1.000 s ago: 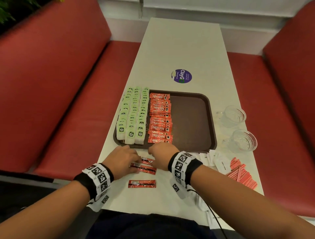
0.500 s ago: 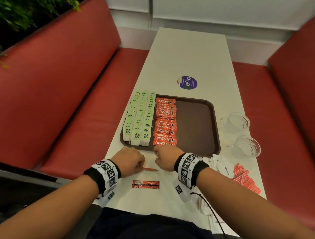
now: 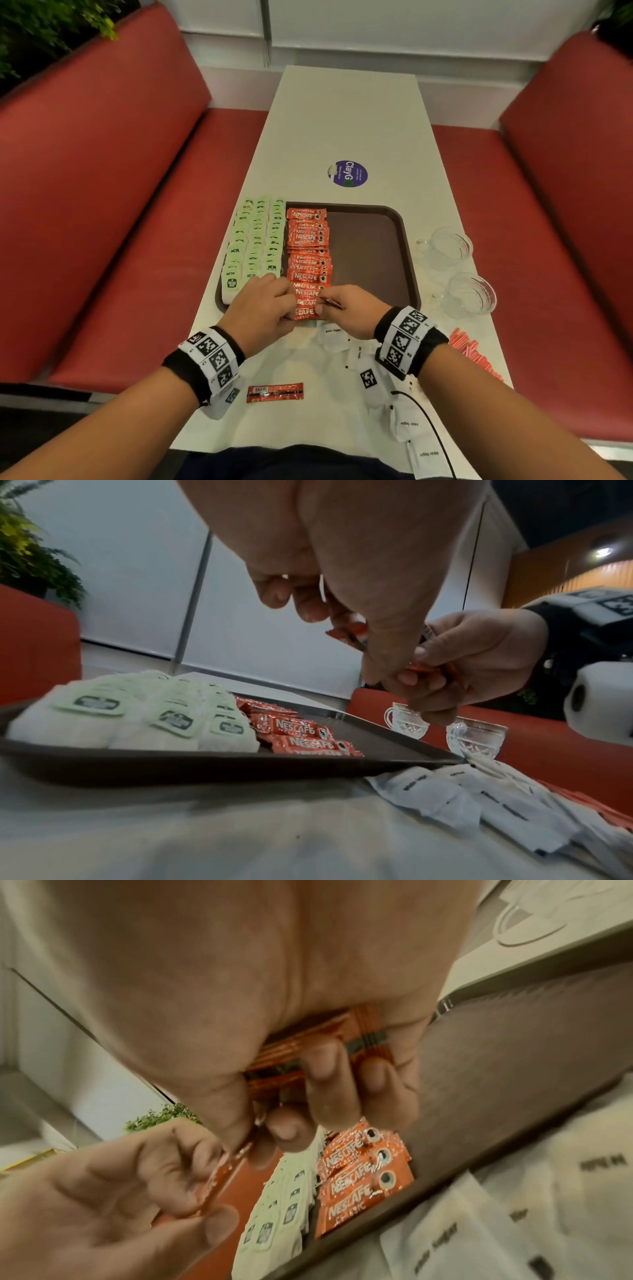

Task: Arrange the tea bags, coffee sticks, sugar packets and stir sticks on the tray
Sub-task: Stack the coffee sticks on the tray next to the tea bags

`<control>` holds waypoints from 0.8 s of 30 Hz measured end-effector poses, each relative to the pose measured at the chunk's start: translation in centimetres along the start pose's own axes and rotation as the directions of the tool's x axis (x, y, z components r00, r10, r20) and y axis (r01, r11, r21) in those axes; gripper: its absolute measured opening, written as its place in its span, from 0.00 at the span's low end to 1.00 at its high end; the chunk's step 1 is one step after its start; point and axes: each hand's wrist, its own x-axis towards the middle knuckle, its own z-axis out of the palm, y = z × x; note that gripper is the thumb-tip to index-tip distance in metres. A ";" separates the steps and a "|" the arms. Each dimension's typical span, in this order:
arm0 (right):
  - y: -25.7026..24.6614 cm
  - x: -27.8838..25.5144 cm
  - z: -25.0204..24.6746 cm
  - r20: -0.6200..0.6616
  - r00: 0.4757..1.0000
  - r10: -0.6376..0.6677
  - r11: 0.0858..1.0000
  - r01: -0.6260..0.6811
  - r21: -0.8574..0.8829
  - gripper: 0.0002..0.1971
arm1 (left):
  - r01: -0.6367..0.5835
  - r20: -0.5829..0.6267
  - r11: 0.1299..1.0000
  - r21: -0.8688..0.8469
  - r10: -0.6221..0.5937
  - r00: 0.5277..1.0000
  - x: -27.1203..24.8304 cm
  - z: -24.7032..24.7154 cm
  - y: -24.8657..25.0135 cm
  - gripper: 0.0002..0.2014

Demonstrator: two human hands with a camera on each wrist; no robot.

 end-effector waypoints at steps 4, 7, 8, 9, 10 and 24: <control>0.8 -0.2 -0.2 -0.115 0.992 -0.041 0.999 0.041 -0.004 0.07 | 0.159 0.065 0.981 -0.107 -0.153 0.986 1.1 0.1 0.3 0.14; 1.0 -0.4 -0.5 -0.166 0.985 -0.048 0.999 0.047 -0.012 0.06 | 0.181 0.044 0.979 -0.092 -0.177 0.983 2.0 0.7 0.1 0.08; 1.1 -0.5 -0.8 -0.185 0.983 -0.018 1.000 0.018 0.002 0.07 | 0.198 0.040 0.977 -0.081 -0.195 0.980 2.2 0.9 0.0 0.05; 1.3 -0.6 -1.0 -0.208 0.978 0.025 1.000 -0.022 0.020 0.09 | 0.230 0.043 0.971 -0.066 -0.227 0.973 2.5 1.1 -0.2 0.04; 1.4 -0.7 -1.3 -0.223 0.972 0.073 0.997 -0.068 0.031 0.10 | 0.270 0.053 0.962 -0.047 -0.267 0.962 2.6 1.4 -0.5 0.04; 3.1 -2.4 -2.2 -0.260 0.942 0.214 0.960 -0.153 0.236 0.18 | 0.378 0.248 0.910 0.168 -0.411 0.877 4.1 4.6 -1.0 0.15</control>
